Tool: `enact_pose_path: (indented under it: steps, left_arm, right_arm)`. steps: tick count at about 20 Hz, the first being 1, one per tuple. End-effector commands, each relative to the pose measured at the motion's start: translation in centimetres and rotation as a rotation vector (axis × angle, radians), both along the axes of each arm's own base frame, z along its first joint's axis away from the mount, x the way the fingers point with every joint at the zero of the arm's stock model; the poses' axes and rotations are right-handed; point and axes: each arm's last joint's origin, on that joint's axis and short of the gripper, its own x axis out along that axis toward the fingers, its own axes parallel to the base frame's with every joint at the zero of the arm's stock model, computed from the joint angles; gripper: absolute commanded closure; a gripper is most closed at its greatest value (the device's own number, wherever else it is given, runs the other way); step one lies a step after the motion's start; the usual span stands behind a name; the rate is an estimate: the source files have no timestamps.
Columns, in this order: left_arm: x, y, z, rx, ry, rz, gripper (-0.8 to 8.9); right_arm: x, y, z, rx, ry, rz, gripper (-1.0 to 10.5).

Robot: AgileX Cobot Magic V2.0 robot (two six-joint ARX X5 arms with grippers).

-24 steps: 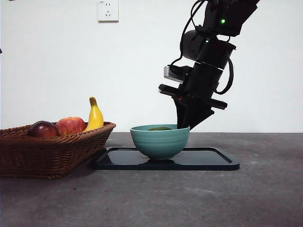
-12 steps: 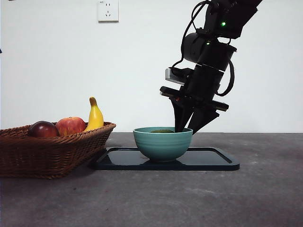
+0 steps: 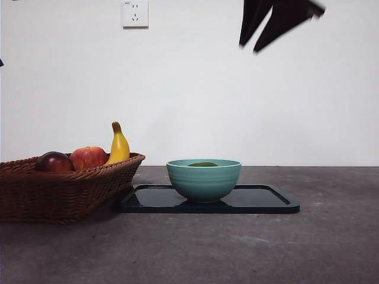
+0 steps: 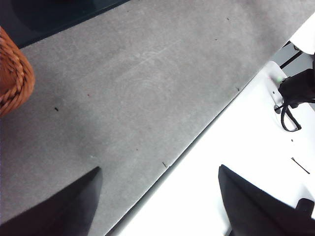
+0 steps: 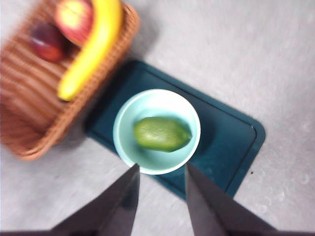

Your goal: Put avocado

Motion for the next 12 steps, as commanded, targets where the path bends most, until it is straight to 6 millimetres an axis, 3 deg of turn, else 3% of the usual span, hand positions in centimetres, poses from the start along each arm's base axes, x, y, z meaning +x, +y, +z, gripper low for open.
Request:
enact_pose_path:
  steps: [1, 8, 12]
  left_arm:
    - [0.1, -0.1, 0.3, -0.003, -0.02, -0.021, 4.4]
    - [0.1, -0.1, 0.3, -0.005, -0.023, -0.021, 4.4]
    - [0.1, -0.1, 0.3, -0.005, -0.023, -0.021, 4.4]
  right_arm:
    - [-1.9, -0.5, -0.8, -0.01, 0.009, 0.021, 8.0]
    - [-11.4, -2.7, -4.3, 0.047, -0.01, 0.136, 8.0]
    - [-14.9, -3.5, -5.4, 0.089, -0.038, 0.196, 8.0]
